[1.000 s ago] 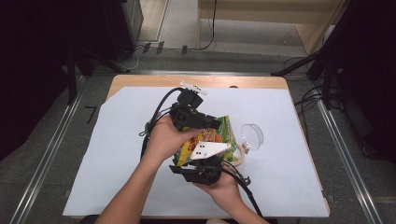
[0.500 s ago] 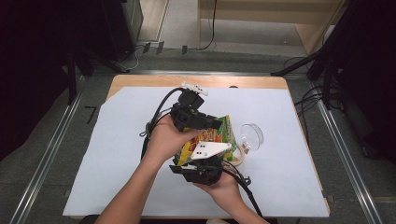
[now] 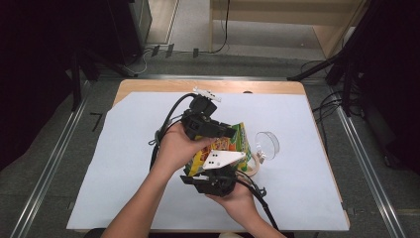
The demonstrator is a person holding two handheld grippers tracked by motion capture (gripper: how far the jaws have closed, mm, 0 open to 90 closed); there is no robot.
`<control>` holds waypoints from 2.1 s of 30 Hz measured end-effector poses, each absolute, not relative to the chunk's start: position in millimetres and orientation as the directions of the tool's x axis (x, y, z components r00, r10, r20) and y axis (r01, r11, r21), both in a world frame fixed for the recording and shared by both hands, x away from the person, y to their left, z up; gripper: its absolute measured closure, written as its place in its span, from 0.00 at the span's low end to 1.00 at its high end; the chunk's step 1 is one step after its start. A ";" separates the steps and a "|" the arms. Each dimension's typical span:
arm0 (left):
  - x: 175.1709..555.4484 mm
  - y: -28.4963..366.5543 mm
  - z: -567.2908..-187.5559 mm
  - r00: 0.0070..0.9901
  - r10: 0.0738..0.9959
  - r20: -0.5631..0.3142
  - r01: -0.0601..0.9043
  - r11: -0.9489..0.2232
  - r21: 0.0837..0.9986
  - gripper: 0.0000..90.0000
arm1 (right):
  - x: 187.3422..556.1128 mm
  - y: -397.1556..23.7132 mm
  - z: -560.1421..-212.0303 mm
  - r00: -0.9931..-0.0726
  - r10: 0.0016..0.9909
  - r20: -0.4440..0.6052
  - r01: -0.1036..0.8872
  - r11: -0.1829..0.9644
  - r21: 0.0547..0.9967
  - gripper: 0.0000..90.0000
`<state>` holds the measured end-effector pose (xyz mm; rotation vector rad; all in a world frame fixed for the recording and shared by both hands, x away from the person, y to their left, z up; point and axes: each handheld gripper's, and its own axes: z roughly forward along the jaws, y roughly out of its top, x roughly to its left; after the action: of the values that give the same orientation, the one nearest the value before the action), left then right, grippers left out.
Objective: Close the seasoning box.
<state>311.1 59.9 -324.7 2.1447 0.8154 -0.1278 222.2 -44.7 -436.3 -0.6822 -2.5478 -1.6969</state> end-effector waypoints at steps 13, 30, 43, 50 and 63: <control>310.5 59.4 -325.2 0.788 0.508 -0.348 0.588 -0.453 0.671 0.87 | 223.1 -45.3 -437.2 -0.908 0.351 0.229 0.348 0.326 0.879 0.83; 309.9 58.3 -325.1 0.793 0.507 -0.339 0.580 -0.457 0.674 0.87 | 223.4 -46.4 -437.3 -0.909 0.350 0.228 0.347 0.329 0.879 0.83; 308.7 57.3 -323.1 0.794 0.507 -0.335 0.577 -0.454 0.679 0.87 | 221.9 -46.1 -435.9 -0.906 0.351 0.236 0.352 0.317 0.881 0.83; 309.7 57.5 -323.0 0.793 0.509 -0.334 0.577 -0.455 0.678 0.87 | 222.5 -45.7 -435.8 -0.905 0.353 0.240 0.355 0.314 0.881 0.83; 312.8 56.7 -321.3 0.790 0.506 -0.346 0.585 -0.455 0.671 0.87 | 223.5 -45.2 -434.8 -0.903 0.355 0.243 0.359 0.310 0.880 0.83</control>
<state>312.8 56.7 -321.3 2.1424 0.8064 -0.1207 223.5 -45.2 -434.8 -0.6915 -2.5394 -1.7080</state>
